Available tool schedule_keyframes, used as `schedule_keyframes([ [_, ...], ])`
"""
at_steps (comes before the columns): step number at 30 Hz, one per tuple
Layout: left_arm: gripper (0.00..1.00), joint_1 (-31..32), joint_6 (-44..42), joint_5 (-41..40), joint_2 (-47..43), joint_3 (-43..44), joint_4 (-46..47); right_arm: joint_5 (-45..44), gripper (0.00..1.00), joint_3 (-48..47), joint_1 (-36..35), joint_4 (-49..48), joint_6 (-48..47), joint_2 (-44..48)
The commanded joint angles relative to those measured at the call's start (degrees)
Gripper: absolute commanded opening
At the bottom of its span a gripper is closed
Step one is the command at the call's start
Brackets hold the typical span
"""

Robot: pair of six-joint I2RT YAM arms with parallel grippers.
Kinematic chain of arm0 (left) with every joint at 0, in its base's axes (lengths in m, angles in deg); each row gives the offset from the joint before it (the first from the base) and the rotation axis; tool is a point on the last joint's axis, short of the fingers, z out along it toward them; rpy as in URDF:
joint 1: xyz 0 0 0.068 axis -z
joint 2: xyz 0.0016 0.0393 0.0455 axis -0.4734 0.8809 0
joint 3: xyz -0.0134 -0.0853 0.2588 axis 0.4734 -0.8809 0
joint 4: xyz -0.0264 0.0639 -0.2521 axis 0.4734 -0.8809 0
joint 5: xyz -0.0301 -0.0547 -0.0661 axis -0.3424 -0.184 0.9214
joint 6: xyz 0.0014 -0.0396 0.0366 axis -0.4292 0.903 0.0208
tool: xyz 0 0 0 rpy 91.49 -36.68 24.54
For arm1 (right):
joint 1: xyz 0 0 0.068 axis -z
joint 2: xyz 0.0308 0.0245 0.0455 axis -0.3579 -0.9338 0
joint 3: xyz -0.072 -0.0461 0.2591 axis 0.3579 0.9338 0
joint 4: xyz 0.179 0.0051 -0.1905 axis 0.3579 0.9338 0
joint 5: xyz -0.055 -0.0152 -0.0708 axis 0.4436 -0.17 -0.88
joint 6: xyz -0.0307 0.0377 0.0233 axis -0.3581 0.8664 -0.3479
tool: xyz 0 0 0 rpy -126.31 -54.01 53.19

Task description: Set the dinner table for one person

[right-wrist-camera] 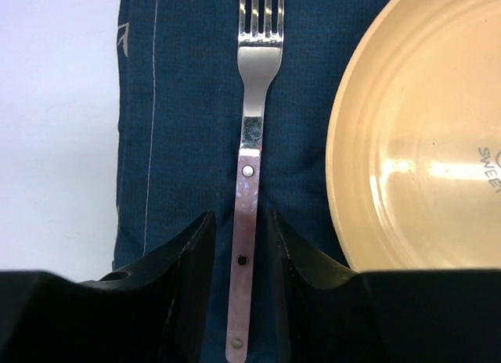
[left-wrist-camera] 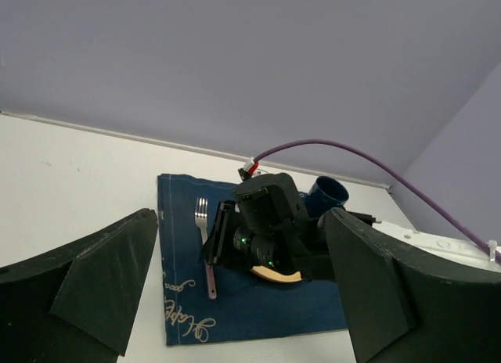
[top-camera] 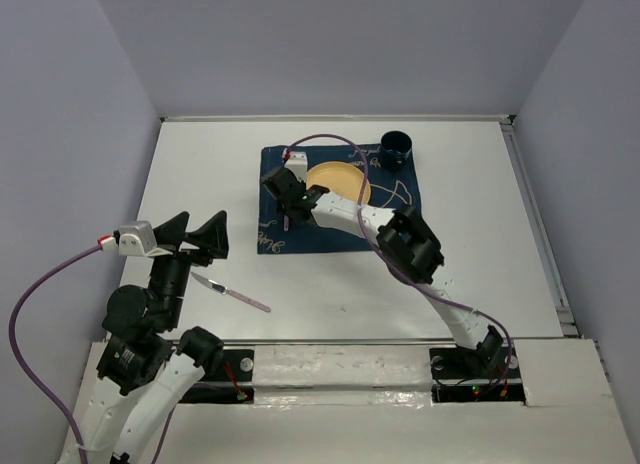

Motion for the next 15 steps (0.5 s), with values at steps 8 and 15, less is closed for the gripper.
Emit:
schedule_keyframes([
  [8,0.99,0.3,-1.4,-2.8,0.8,-0.1,1.7,13.2,0.39,23.5,-4.6,-16.8,-11.3,22.7],
  [15,0.99,-0.7,-1.5,-3.1,1.3,-0.1,1.6,21.8,0.45,38.5,-13.8,-22.2,-20.4,29.0],
])
